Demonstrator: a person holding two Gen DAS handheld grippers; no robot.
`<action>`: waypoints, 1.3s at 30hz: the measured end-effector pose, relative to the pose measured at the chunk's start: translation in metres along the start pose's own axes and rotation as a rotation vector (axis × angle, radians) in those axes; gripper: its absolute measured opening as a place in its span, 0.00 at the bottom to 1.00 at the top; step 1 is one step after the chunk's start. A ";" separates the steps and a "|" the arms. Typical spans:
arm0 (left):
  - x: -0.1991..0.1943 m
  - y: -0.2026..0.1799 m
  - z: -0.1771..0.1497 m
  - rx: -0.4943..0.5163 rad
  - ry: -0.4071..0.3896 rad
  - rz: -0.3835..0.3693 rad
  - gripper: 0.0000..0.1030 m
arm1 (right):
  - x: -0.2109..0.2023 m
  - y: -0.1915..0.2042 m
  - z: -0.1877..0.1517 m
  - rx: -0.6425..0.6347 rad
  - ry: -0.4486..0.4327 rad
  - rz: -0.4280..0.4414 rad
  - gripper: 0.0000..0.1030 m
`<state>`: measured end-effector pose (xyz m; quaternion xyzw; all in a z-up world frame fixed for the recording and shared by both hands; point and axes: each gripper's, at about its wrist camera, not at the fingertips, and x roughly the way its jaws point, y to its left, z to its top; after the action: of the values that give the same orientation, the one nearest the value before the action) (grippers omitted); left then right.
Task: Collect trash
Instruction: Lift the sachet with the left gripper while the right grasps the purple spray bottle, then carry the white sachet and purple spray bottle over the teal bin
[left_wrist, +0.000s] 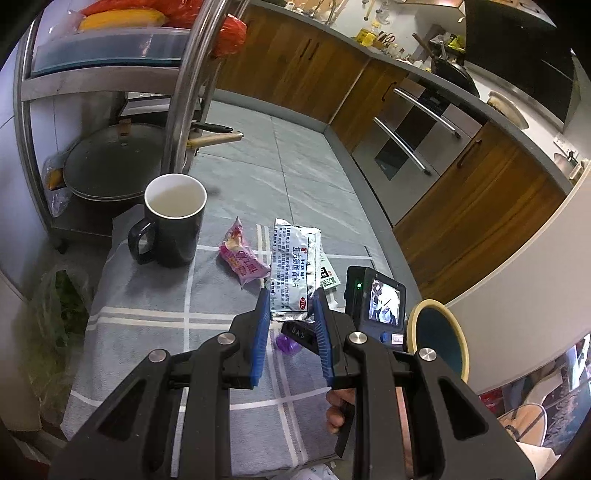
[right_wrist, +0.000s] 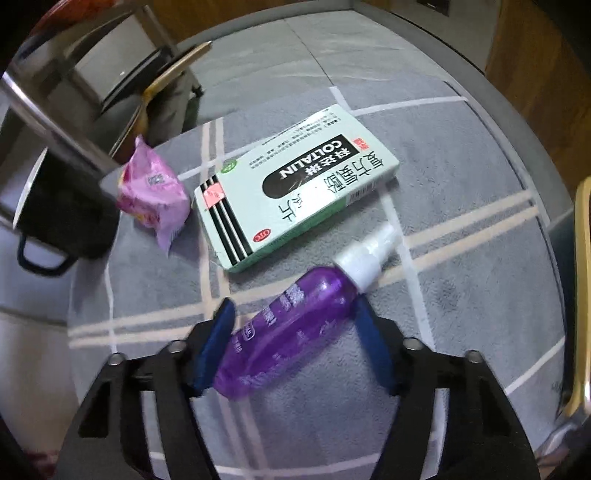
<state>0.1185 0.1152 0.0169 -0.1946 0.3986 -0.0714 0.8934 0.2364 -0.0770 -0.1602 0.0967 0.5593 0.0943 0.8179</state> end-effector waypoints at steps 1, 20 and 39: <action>0.000 -0.002 -0.001 0.003 0.003 -0.002 0.22 | -0.001 -0.001 -0.001 -0.011 0.000 -0.001 0.52; 0.008 -0.026 -0.003 0.056 0.019 -0.013 0.22 | -0.040 -0.054 -0.066 -0.454 0.017 -0.052 0.37; 0.059 -0.121 -0.017 0.213 0.106 -0.048 0.22 | -0.176 -0.163 -0.066 -0.299 -0.233 0.138 0.33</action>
<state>0.1487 -0.0174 0.0155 -0.1038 0.4309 -0.1449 0.8847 0.1193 -0.2769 -0.0686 0.0226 0.4328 0.2202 0.8739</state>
